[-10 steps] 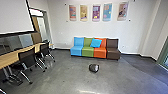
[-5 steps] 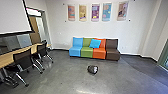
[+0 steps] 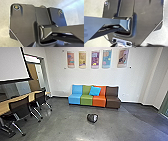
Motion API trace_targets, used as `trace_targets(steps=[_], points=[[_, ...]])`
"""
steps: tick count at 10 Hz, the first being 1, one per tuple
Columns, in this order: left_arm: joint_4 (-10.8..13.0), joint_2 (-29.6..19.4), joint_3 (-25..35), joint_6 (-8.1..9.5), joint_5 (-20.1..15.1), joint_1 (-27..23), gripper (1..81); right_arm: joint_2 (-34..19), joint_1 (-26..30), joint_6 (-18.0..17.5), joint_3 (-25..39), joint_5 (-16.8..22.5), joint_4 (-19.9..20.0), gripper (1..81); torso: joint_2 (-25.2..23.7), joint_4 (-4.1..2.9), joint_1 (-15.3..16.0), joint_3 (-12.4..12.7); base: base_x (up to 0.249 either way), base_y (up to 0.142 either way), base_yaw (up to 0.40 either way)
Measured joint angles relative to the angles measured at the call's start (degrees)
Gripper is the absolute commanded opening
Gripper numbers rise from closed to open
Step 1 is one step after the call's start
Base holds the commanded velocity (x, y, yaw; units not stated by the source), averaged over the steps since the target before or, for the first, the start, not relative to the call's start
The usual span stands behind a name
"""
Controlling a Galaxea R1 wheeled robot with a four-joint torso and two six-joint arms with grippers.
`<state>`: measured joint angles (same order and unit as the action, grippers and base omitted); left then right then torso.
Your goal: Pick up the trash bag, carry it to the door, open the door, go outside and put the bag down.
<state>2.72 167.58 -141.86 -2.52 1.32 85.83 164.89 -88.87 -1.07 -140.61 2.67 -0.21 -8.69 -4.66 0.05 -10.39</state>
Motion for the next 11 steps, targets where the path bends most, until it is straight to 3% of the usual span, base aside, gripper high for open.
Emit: trace_targets(steps=[11], points=[[0.00,0.06,0.02,0.00,0.09,-0.06,81.1,0.09,0.00,0.00,0.00,-0.04,0.02,81.1,0.00,0.00,0.00,0.00,0.159,0.000,0.000]])
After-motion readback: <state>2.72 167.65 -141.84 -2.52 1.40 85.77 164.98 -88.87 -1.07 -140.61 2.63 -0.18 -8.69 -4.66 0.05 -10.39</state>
